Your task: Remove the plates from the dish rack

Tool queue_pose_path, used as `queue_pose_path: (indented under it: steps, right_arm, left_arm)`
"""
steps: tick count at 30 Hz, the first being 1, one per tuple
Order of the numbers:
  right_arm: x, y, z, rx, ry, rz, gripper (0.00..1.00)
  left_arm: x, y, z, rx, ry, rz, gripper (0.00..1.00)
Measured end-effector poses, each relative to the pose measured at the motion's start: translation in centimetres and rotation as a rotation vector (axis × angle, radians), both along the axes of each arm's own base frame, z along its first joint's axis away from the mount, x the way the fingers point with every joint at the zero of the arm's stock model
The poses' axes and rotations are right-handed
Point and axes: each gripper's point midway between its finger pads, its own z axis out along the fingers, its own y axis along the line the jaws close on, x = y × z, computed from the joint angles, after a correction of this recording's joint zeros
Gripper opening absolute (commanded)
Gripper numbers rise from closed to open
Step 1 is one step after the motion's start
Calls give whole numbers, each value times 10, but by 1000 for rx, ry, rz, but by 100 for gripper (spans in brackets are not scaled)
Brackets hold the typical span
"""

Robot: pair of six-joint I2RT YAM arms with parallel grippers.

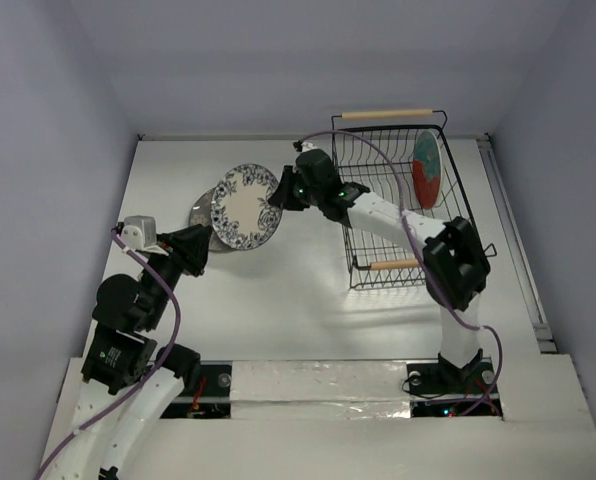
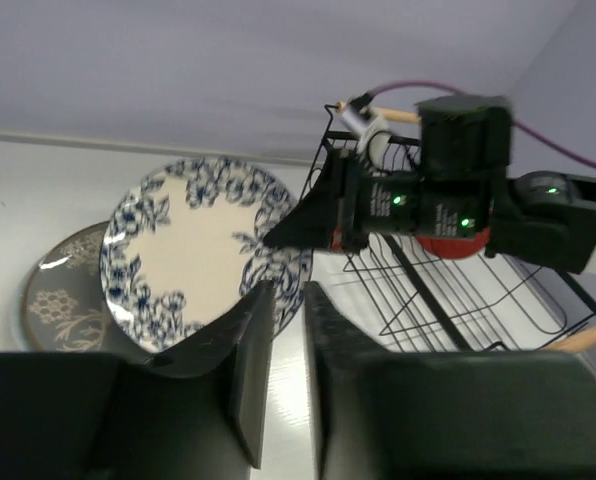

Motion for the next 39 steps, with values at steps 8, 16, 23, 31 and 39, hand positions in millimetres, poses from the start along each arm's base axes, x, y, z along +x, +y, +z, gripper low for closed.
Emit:
queue_pose_path:
  steps: [8, 16, 23, 31, 39]
  right_arm:
    - [6, 17, -26, 95, 102, -36, 0]
    - [20, 30, -39, 196, 137, -49, 6]
    - [14, 42, -74, 220, 226, -39, 14]
    - [4, 55, -69, 239, 226, -2, 52]
    - [-8, 67, -66, 225, 198, 36, 77]
  left_arm:
    - [0, 0, 0, -2, 0, -3, 30]
    - [-1, 0, 1, -3, -3, -3, 32]
    - [-1, 0, 1, -3, -3, -4, 32]
    - [-1, 0, 1, -3, -3, -3, 32]
    - [-2, -3, 1, -2, -3, -20, 33]
